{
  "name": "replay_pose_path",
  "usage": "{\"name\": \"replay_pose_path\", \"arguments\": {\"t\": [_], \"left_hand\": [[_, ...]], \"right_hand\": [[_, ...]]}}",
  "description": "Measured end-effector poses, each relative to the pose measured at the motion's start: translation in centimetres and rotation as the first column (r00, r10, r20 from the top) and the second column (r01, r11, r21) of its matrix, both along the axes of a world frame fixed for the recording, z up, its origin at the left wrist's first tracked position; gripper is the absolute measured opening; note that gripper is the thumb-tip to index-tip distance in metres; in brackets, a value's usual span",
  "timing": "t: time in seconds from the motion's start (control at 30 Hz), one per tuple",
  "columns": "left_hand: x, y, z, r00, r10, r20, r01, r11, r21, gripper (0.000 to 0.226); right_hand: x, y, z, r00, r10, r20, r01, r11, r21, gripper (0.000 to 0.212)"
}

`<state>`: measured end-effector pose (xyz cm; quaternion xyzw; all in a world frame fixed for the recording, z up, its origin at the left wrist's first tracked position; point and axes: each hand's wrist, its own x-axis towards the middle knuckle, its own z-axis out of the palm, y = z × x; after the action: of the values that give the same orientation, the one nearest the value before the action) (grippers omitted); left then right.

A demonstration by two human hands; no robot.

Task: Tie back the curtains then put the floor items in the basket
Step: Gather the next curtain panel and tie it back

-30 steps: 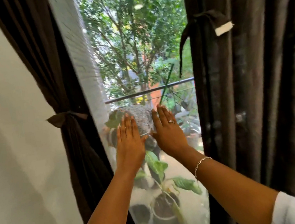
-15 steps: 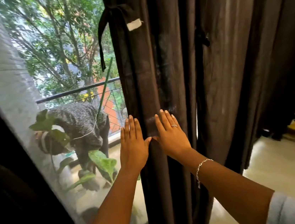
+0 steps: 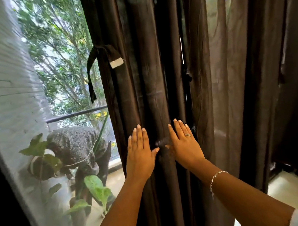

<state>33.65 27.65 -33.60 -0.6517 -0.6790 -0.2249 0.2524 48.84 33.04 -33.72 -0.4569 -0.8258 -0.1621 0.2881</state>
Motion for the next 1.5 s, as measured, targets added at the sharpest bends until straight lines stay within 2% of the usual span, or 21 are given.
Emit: {"name": "replay_pose_path", "arguments": {"t": [0.3, 0.5, 0.7, 0.83, 0.97, 1.17, 1.23, 1.3, 1.33, 1.4, 1.43, 1.5], "left_hand": [[3.5, 2.3, 7.5, 0.995, 0.054, -0.080, -0.040, 0.986, 0.164, 0.074], [3.0, 2.8, 16.0, 0.972, 0.118, -0.201, -0.049, 0.946, 0.321, 0.074], [2.4, 2.6, 24.9, 0.964, 0.114, -0.239, 0.008, 0.889, 0.458, 0.067], [0.9, 2.7, 29.8, 0.987, 0.053, -0.150, 0.041, 0.826, 0.563, 0.053], [-1.7, 3.4, 33.2, 1.000, -0.005, 0.005, 0.000, 0.757, 0.653, 0.040], [-5.6, 6.0, 36.1, 0.990, -0.067, 0.122, -0.028, 0.765, 0.643, 0.049], [-6.4, 6.8, 36.7, 0.973, -0.128, 0.193, -0.022, 0.779, 0.627, 0.055], [-7.6, 7.4, 37.7, 0.947, -0.185, 0.261, -0.016, 0.788, 0.616, 0.058], [-8.5, 7.5, 38.2, 0.957, -0.170, 0.237, -0.019, 0.776, 0.631, 0.056], [-10.0, 6.8, 38.4, 0.983, -0.121, 0.138, 0.018, 0.813, 0.582, 0.047], [-11.3, 6.8, 38.6, 0.992, -0.089, 0.087, 0.017, 0.790, 0.613, 0.040], [-14.1, 5.7, 38.7, 0.993, -0.086, 0.087, 0.006, 0.743, 0.669, 0.031]], "right_hand": [[1.4, 3.7, 6.9, 0.993, 0.116, -0.031, -0.109, 0.977, 0.185, 0.066], [0.2, 4.5, 15.3, 0.970, 0.217, -0.111, -0.168, 0.926, 0.339, 0.064], [-1.2, 5.0, 23.6, 0.937, 0.301, -0.178, -0.194, 0.870, 0.454, 0.061], [-2.4, 5.0, 28.4, 0.910, 0.351, -0.221, -0.213, 0.854, 0.475, 0.061], [-4.5, 4.3, 32.9, 0.806, 0.446, -0.389, -0.282, 0.867, 0.410, 0.057], [-8.6, 4.0, 39.3, 0.670, 0.487, -0.560, -0.341, 0.872, 0.351, 0.072], [-9.9, 4.0, 40.7, 0.683, 0.448, -0.578, -0.302, 0.893, 0.335, 0.075], [-11.3, 4.1, 41.6, 0.732, 0.383, -0.563, -0.244, 0.919, 0.308, 0.070], [-12.1, 4.1, 42.0, 0.767, 0.341, -0.543, -0.209, 0.934, 0.291, 0.063], [-14.0, 4.2, 42.1, 0.841, 0.254, -0.478, -0.129, 0.952, 0.279, 0.050], [-15.1, 4.1, 42.1, 0.868, 0.231, -0.440, -0.101, 0.949, 0.299, 0.050], [-17.8, 3.5, 41.9, 0.897, 0.237, -0.374, -0.095, 0.928, 0.359, 0.057]]}}
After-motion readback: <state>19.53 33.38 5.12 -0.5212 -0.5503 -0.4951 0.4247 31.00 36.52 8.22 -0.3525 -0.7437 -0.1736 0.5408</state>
